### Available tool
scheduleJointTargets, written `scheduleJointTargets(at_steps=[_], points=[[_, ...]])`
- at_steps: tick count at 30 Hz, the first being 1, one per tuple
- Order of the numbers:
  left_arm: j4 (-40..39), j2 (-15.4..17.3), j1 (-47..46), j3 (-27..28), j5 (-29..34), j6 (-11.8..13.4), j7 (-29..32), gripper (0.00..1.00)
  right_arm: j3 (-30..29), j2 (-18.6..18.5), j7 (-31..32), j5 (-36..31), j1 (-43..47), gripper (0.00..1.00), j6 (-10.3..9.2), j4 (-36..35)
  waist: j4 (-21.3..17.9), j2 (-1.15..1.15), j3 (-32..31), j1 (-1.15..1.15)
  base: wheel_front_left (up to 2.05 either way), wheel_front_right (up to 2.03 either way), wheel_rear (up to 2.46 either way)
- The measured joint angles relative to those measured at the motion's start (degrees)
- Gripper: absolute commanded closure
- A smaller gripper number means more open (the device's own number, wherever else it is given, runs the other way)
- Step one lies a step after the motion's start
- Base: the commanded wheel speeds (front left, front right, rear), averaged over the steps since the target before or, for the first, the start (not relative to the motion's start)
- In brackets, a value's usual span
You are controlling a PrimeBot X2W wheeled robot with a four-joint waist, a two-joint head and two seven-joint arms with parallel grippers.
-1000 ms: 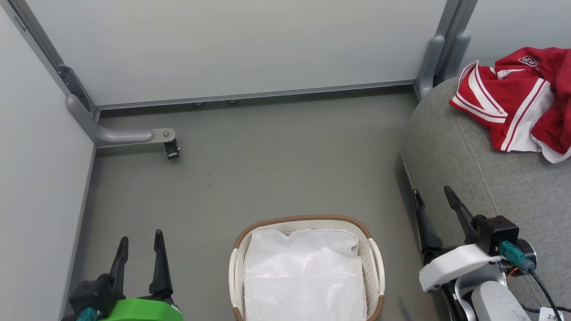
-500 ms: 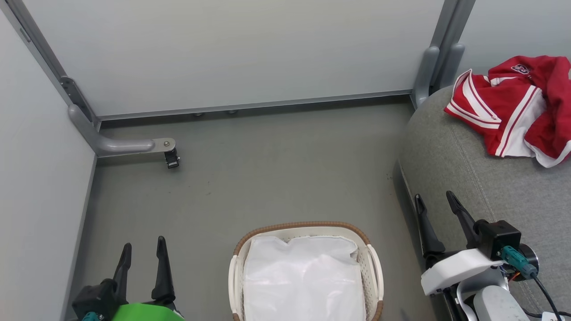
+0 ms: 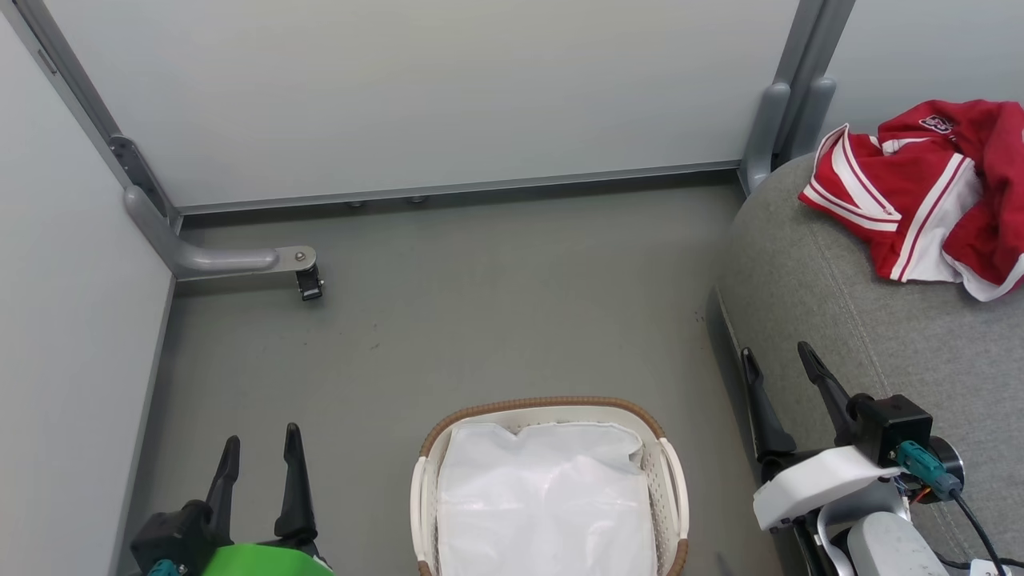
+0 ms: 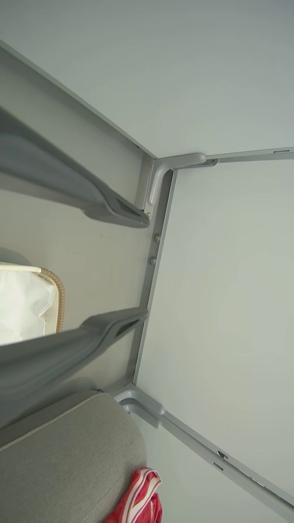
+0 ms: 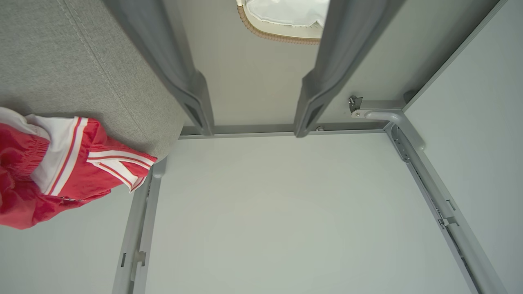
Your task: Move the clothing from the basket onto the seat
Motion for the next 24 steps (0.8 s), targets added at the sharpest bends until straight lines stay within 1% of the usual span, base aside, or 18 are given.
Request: scheduleJointTargets(at_steps=[3, 4, 9, 24], points=[[-0.2, 0.0, 0.0, 0.0, -0.7, -0.3, 0.0, 0.0, 0.0, 0.0, 0.0, 0.0, 0.0, 0.0, 0.0, 0.0, 0.0, 0.0, 0.1, 0.0, 0.0, 0.0, 0.0], [-0.1, 0.0, 0.0, -0.1, -0.8, -0.4, 0.0, 1.0, 0.0, 0.0, 0.0, 0.0, 0.0, 1.0, 0.0, 0.2, 0.0, 0.0, 0.1, 0.0, 0.0, 0.0, 0.0], [2.0, -0.2, 0.1, -0.3, -1.6, -0.4, 0.4, 1.0, 0.0, 0.4, 0.4, 0.8, 1.4, 1.0, 0.0, 2.2, 0.0, 0.0, 0.1, 0.0, 0.0, 0.0, 0.0], [2.0, -0.2, -0.2, 1.5, -15.5, -0.7, 4.6, 1.0, -1.8, 0.4, 4.5, 16.4, 1.5, 1.0, 0.0, 1.7, -0.4, 0.0, -0.1, 0.0, 0.0, 0.0, 0.0]])
